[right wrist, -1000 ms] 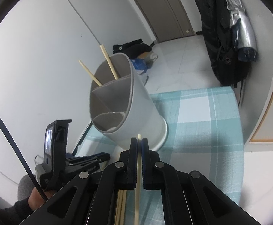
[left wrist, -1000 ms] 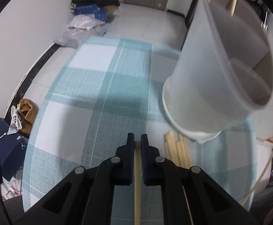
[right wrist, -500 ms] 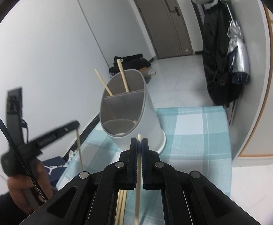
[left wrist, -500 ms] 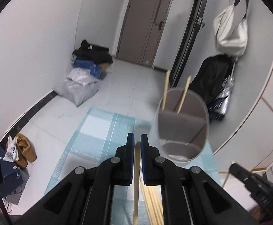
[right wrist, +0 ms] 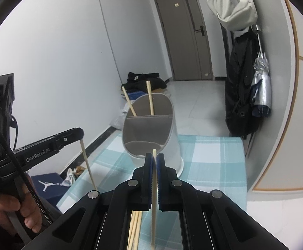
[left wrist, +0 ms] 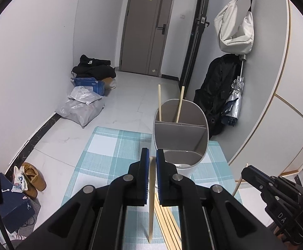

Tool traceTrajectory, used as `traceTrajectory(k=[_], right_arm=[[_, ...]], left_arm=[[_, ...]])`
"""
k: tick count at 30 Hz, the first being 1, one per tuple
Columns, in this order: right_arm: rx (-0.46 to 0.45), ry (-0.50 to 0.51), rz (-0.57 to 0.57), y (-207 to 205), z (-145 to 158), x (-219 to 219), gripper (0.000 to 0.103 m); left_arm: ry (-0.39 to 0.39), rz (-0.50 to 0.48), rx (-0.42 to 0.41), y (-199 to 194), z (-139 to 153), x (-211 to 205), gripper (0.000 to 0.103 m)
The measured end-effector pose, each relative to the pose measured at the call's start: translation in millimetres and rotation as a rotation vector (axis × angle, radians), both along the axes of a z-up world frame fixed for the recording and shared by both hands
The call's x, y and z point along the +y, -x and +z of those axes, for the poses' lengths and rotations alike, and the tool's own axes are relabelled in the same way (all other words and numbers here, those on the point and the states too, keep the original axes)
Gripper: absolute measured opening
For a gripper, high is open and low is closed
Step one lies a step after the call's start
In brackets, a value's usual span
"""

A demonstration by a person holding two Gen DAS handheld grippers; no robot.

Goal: Organize utensils
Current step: 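Carry both held chopsticks up above the white holder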

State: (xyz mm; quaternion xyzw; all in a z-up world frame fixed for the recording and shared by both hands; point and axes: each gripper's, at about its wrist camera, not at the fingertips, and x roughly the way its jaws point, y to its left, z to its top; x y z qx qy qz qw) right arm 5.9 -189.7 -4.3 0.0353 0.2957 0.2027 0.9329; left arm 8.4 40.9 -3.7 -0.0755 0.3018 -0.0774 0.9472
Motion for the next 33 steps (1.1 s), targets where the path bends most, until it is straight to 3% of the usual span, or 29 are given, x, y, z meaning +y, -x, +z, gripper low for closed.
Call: traceTrajectory(k=[19, 33], right_arm=[[-0.042, -0.045, -0.002, 10, 17, -1, 0.003], [-0.080, -0.101, 0.005, -5, 53, -9, 0.003]], left_arm=[[-0.002, -0.046, -0.040, 12, 33, -12, 0.003], [-0.002, -0.115, -0.091, -5, 77, -27, 0.003]])
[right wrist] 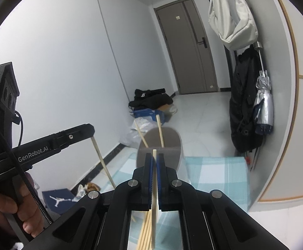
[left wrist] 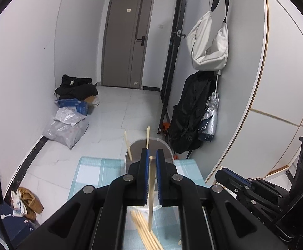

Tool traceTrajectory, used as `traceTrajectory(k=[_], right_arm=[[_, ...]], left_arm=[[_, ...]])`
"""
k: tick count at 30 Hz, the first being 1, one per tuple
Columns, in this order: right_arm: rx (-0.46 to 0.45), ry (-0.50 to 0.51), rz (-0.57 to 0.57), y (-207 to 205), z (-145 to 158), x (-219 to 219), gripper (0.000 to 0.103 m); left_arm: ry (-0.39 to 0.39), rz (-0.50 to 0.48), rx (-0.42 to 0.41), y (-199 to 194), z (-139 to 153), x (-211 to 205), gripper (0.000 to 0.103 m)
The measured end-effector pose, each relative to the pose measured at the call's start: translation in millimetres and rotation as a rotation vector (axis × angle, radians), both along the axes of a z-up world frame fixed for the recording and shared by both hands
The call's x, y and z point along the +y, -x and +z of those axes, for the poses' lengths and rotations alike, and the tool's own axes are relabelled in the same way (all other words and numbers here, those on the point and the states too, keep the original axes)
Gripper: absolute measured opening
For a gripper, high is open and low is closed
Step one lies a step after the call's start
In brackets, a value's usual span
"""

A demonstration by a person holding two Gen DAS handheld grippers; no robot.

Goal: Organize utensils
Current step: 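Carry both held chopsticks up above the white holder, then lower both chopsticks into the holder compartments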

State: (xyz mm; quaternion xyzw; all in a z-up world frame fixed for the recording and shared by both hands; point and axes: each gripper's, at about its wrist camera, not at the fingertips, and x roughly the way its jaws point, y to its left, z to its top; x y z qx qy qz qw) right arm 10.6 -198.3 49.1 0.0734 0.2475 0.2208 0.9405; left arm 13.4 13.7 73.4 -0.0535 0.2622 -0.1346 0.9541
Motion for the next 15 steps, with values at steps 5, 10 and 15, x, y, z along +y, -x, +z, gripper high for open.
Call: traceTrajectory(k=[5, 10, 15], right_arm=[[-0.023, 0.000, 0.005, -16, 24, -2, 0.003], [-0.043, 0.006, 0.007, -36, 46, -3, 0.003], [-0.051, -0.016, 0.010, -64, 66, -4, 0.003]], left_arm=[[0.026, -0.012, -0.002, -15, 14, -1, 0.003], [0.046, -0.023, -0.025, -30, 32, -2, 0.003], [0.074, -0.045, -0.042, -51, 49, -2, 0.003]])
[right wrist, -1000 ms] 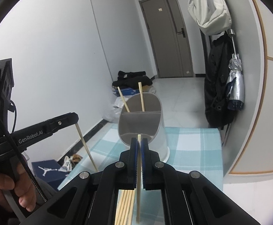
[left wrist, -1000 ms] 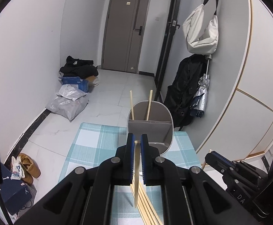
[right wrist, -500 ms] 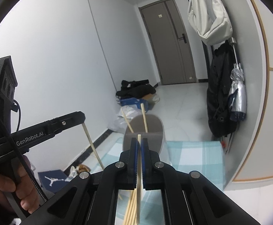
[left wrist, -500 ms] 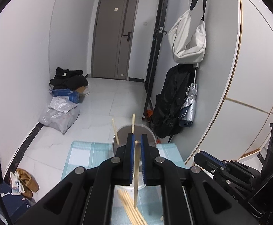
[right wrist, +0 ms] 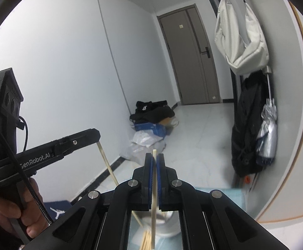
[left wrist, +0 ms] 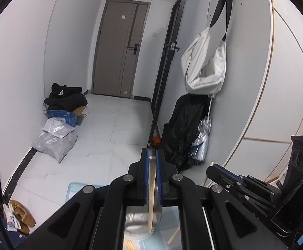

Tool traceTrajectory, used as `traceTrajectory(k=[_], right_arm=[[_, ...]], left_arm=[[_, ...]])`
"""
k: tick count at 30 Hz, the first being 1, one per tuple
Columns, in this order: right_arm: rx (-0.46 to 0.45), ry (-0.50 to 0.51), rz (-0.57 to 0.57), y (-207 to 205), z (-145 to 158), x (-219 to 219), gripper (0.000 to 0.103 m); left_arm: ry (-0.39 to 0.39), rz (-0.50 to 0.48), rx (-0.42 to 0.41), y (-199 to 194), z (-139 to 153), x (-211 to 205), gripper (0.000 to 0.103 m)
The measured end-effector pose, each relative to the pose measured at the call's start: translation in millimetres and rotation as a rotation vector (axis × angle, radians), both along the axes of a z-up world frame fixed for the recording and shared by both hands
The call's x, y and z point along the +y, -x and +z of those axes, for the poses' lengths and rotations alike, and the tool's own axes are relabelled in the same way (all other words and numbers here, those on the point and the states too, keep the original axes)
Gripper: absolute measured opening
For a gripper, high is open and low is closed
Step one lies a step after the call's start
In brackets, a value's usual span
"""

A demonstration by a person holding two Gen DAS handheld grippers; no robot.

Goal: Organize utensils
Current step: 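Lower both chopsticks into the holder compartments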

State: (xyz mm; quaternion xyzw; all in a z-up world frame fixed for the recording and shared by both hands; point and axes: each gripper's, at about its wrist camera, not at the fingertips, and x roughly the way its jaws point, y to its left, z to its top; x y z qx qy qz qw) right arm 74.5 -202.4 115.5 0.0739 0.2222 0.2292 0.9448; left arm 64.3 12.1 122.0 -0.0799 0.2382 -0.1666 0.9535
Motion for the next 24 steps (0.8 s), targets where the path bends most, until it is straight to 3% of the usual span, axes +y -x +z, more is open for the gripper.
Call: traceTrajectory(k=[12, 24], right_arm=[[-0.060, 0.025, -0.003, -68, 26, 15, 0.003], [-0.066, 0.105, 0.004, -111, -2, 39, 0.003]], left_arm=[[0.017, 0.011, 0.003, -57, 4, 19, 0.003], [0.007, 0.016, 0.077, -92, -26, 27, 0.003]])
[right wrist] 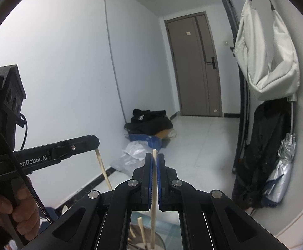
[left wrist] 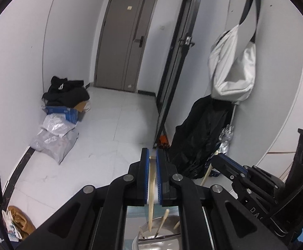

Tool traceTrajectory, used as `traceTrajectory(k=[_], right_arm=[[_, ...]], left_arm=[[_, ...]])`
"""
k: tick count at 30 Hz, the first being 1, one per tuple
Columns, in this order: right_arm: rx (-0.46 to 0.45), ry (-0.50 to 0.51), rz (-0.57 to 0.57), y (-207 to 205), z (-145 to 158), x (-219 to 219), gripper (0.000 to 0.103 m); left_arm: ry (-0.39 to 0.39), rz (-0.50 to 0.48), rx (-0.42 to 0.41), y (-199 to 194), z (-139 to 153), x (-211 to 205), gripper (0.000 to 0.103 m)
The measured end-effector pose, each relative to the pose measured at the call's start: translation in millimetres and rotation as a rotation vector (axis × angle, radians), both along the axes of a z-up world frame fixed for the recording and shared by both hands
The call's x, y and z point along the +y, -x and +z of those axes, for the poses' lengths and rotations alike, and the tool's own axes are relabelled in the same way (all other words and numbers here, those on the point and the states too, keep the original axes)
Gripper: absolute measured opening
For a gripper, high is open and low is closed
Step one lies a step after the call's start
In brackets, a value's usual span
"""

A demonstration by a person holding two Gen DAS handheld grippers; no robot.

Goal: Organize utensils
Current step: 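Lower both chopsticks into the holder compartments, then open both grippers and withdraw them up from the holder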

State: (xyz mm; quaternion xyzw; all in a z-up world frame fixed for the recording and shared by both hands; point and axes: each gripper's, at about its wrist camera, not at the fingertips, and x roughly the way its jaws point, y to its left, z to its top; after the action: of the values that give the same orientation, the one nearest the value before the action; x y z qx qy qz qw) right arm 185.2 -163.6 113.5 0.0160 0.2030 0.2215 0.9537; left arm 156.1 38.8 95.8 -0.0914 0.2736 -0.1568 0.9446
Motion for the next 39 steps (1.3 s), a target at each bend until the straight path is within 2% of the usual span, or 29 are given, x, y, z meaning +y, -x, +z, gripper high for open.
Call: traceTrajectory(k=[6, 14, 23, 29, 33, 35, 37, 39], right_arm=[[0.031, 0.048, 0.021, -5, -19, 6, 0.003], [0.089, 0.048, 0.049, -2, -38, 8, 0.003], [0.153, 0.061, 0.088, 3, -59, 9, 0.003], [0.216, 0.066, 0.115, 4, -77, 10, 0.003], [0.236, 0.044, 0.120, 10, -80, 6, 0.006], [0.232, 0.047, 0.112, 15, -78, 4, 0.006], [0.227, 0.050, 0.110, 19, -76, 3, 0.006], [0.215, 0.052, 0.103, 25, -71, 1, 0.008]], left_arm=[[0.014, -0.008, 0.045, -6, -14, 3, 0.003], [0.023, -0.057, 0.083, -9, -26, -2, 0.003], [-0.031, -0.086, 0.119, -6, -38, -11, 0.003], [-0.040, -0.105, 0.167, -5, -48, -10, 0.004], [-0.056, -0.082, 0.176, 1, -47, -8, 0.007], [-0.061, -0.075, 0.172, 6, -45, -8, 0.014], [-0.060, -0.058, 0.165, 11, -43, -7, 0.034], [-0.046, -0.037, 0.146, 17, -39, -4, 0.048]])
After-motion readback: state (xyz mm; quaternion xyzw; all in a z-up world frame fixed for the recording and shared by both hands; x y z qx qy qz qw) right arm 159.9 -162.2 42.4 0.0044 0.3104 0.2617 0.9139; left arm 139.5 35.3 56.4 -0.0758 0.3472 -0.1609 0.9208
